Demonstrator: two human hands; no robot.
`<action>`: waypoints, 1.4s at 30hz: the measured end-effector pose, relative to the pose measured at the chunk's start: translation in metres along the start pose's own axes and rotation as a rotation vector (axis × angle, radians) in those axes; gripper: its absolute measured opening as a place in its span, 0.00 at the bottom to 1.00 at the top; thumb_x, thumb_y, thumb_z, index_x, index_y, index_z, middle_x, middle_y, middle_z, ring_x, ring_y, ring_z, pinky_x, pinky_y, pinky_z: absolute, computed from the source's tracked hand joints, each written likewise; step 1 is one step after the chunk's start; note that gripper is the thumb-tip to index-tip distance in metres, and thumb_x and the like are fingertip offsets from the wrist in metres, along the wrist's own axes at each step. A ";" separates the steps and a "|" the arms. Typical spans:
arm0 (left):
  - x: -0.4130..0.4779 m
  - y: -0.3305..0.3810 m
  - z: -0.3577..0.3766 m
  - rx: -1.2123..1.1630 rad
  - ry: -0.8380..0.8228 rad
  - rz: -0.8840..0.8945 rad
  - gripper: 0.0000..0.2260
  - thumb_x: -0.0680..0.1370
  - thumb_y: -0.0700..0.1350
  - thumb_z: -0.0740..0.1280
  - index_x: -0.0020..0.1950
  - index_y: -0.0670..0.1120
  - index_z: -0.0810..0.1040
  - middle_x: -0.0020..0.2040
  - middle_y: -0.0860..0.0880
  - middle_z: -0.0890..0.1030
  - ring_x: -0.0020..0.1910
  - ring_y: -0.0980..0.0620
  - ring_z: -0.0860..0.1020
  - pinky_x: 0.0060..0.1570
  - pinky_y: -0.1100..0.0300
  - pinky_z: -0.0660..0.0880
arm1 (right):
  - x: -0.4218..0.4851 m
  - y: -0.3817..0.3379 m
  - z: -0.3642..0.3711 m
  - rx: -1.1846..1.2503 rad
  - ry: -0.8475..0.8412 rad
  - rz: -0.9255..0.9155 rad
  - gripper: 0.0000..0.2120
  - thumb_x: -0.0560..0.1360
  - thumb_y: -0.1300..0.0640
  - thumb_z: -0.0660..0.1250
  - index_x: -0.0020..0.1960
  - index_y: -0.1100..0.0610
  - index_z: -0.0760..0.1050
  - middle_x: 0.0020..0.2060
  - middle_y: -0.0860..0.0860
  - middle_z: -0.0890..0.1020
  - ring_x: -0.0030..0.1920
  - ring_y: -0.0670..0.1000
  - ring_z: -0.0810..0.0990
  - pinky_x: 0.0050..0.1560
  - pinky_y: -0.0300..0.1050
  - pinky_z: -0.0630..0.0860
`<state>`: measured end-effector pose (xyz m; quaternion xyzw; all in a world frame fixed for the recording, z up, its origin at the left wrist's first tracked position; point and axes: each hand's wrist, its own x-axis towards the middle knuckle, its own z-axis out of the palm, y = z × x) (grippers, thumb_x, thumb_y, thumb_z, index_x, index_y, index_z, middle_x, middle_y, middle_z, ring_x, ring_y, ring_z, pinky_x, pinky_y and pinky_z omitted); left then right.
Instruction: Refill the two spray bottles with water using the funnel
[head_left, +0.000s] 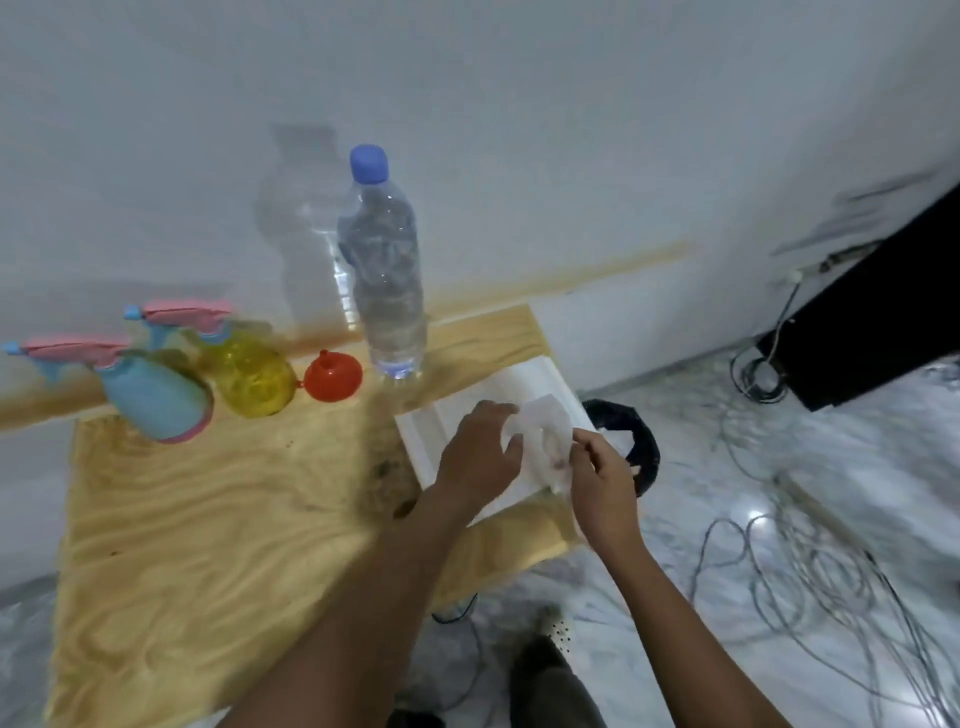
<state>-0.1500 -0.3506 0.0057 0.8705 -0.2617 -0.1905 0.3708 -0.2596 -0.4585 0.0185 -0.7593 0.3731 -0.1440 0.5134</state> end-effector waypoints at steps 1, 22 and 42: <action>0.012 0.009 0.015 0.033 -0.033 -0.006 0.21 0.81 0.49 0.63 0.74 0.49 0.69 0.74 0.49 0.69 0.72 0.48 0.68 0.68 0.54 0.69 | 0.012 0.007 -0.010 0.004 0.017 0.038 0.13 0.82 0.62 0.57 0.52 0.56 0.80 0.37 0.49 0.80 0.33 0.44 0.73 0.36 0.35 0.68; 0.097 0.044 0.100 0.458 -0.189 -0.270 0.34 0.73 0.57 0.72 0.75 0.50 0.63 0.76 0.51 0.57 0.74 0.48 0.56 0.55 0.52 0.74 | 0.194 0.184 -0.105 -0.247 -0.102 0.074 0.13 0.80 0.58 0.63 0.64 0.59 0.73 0.58 0.54 0.79 0.57 0.54 0.77 0.57 0.47 0.74; 0.124 0.044 0.098 0.482 -0.225 -0.346 0.34 0.64 0.59 0.79 0.65 0.53 0.69 0.64 0.52 0.64 0.63 0.49 0.63 0.52 0.53 0.73 | 0.304 0.305 -0.079 -0.353 -0.231 0.175 0.21 0.82 0.55 0.62 0.74 0.58 0.67 0.73 0.57 0.70 0.74 0.57 0.67 0.71 0.52 0.65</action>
